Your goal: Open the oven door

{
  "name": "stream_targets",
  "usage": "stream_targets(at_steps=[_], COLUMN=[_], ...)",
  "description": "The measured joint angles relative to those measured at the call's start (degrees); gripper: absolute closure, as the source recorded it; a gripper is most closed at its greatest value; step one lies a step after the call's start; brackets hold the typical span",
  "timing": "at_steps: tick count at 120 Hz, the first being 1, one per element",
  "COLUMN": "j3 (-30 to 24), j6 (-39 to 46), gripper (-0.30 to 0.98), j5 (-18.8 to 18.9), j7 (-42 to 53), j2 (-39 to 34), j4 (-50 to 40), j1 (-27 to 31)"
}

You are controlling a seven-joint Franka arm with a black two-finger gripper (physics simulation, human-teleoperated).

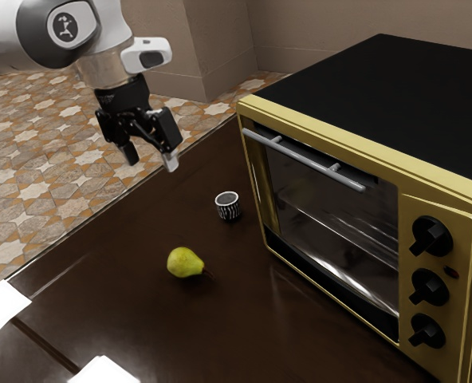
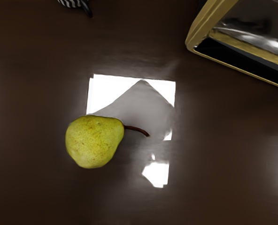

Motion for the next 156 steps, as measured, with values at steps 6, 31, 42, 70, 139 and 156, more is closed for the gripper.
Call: stream_targets(at_steps=[6, 31, 42, 70, 139, 156], j3=[0.0, 0.0, -5.2, -11.4, -13.5, -13.6], j6=[-0.2, -1.5, -1.5, 0.7, 32.6, 35.6], gripper=[0.00, 0.00, 0.00, 0.00, 0.00, 0.00], j5=[-0.1, 0.0, -2.1, -2.9, -12.1, -12.5], j7=[0.4, 2.0, 11.5, 35.4, 79.1, 86.0], j2=[0.0, -2.7, -13.2, -20.4, -25.3, -23.2], j4=[0.0, 4.1, 6.8, 6.7, -27.0, -27.5], j1=[0.0, 0.0, 4.0, -0.9, -2.4, -2.9])
